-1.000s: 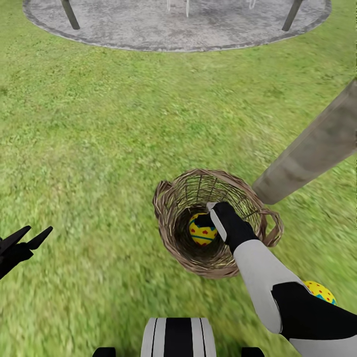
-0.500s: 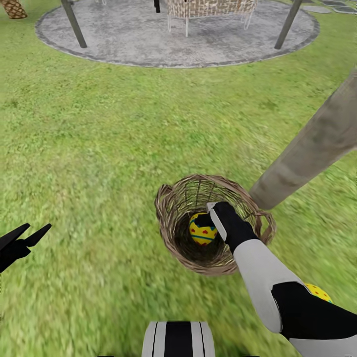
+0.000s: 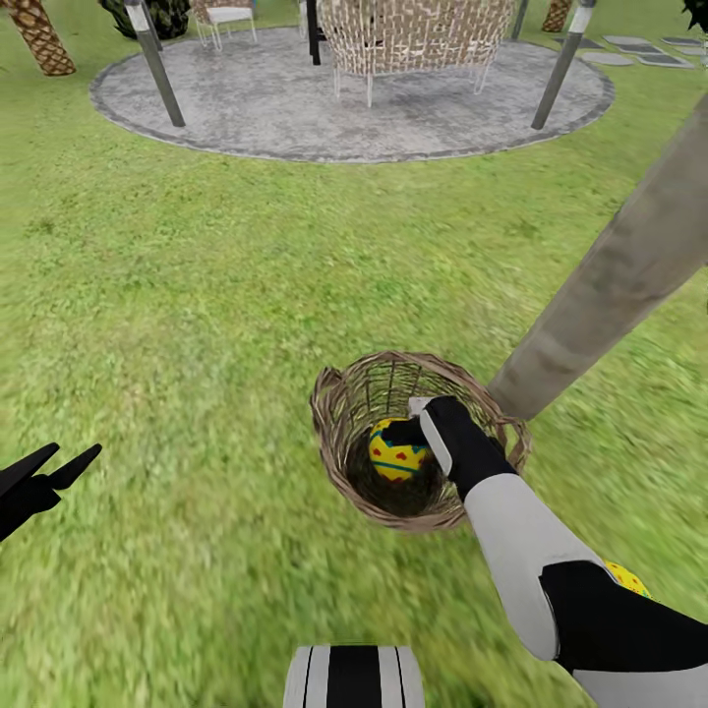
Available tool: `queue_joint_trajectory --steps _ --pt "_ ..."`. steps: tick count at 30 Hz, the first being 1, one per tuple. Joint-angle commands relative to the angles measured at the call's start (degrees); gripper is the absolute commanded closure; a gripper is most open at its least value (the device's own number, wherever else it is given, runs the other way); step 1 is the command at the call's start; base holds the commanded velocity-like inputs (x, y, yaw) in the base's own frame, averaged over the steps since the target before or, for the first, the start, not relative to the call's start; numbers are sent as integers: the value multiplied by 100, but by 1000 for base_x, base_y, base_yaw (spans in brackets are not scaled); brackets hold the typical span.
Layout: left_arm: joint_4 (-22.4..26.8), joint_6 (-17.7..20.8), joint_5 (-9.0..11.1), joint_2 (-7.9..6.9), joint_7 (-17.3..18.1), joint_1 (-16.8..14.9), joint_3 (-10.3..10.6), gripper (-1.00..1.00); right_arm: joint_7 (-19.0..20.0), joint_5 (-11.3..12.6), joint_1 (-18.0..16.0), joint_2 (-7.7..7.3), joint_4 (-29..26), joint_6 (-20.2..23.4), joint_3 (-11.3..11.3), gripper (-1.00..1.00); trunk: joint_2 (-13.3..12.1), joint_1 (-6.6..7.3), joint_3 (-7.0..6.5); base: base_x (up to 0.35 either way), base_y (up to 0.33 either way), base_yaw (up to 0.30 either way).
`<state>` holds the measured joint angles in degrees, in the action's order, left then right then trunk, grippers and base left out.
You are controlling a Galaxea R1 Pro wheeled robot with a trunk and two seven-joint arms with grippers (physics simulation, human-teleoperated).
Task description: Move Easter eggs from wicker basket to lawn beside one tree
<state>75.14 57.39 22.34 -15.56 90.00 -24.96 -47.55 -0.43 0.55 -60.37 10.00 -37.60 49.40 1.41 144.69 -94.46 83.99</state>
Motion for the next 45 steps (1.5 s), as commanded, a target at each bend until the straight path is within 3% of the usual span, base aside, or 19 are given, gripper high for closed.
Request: queue_joint_trajectory --steps 1,8,12,17,19,21,22,23,25,26,27,28,29,31,33,35,36,40,45 --pt "-3 0 -1 0 0 0 0 -100 57 -9 13 -3 -88 90 -3 100 -2 2 -23 -131 0 0" --pt "-28 -4 1 0 0 0 0 -100 124 -2 78 -14 -1214 286 -90 100 -11 20 -178 -17 0 0" --pt "-33 -3 2 0 0 0 -1 -100 131 12 721 -15 -2304 783 -178 100 -16 30 -266 -11 0 0" --pt "-33 0 -1 -8 0 0 0 -100 138 3 1122 -29 -2654 850 -216 100 -23 43 -377 -252 0 0" --pt "-58 0 6 -88 0 0 0 -100 363 -10 1448 -32 -3259 852 -212 100 -26 49 -422 -29 0 0" --pt "-68 0 0 -101 0 0 0 -100 846 -16 1879 -35 -4106 852 -212 100 -28 54 -466 -6 0 0" --pt "-69 0 -1 -102 0 0 0 -100 1148 -18 2005 -38 -4288 848 -211 100 -30 56 -488 -1 0 0" --pt "-70 0 -1 -100 0 0 0 -100 1732 -19 2110 -98 -4420 841 -211 100 -31 59 -510 0 0 0" --pt "-70 0 -1 -100 0 0 3 -100 2380 -20 2148 -226 -4474 833 -232 100 -34 64 -555 0 0 0" --pt "-70 0 -6 -89 0 0 7 -100 2926 -20 2157 -357 -4498 822 -445 100 -35 67 -577 0 0 0" --pt "-70 -3 -9 -67 0 0 26 -100 3730 -22 2164 -479 -4499 819 -924 100 -36 69 -599 0 0 0" --pt "-70 -6 -9 -60 0 0 96 -100 4295 -28 2167 -541 -4501 818 -1267 100 -38 72 -621 0 0 0" --pt "-66 -7 -10 -56 0 -1 291 -100 4987 -34 2168 -678 -4502 821 -1682 100 -39 74 -643 0 0 0" --pt "-64 -12 -15 -48 -24 -10 527 -100 5764 -28 2169 -912 -4479 825 -1989 100 -42 79 -687 0 0 0" --pt "-64 -23 -18 -28 -65 -16 618 -100 6412 -21 2194 -1048 -4459 826 -2261 100 -44 85 -732 0 0 0" --pt "-51 -31 -7 -14 -145 -17 638 -100 6837 -22 2204 -1085 -4446 826 -2589 100 -47 90 -776 0 0 0" --pt "-49 -34 -4 2 -156 -17 639 -100 6893 -26 2209 -1091 -4443 826 -2634 100 -48 92 -798 0 0 0" --pt "-70 -101 33 298 -111 -17 618 -100 6963 -23 2450 -1079 -4430 818 -2680 100 -48 92 -798 0 0 0" --pt "-67 -139 34 516 -102 -17 632 -100 7015 -23 2561 -1057 -4431 809 -2675 100 -48 92 -828 0 0 -159"
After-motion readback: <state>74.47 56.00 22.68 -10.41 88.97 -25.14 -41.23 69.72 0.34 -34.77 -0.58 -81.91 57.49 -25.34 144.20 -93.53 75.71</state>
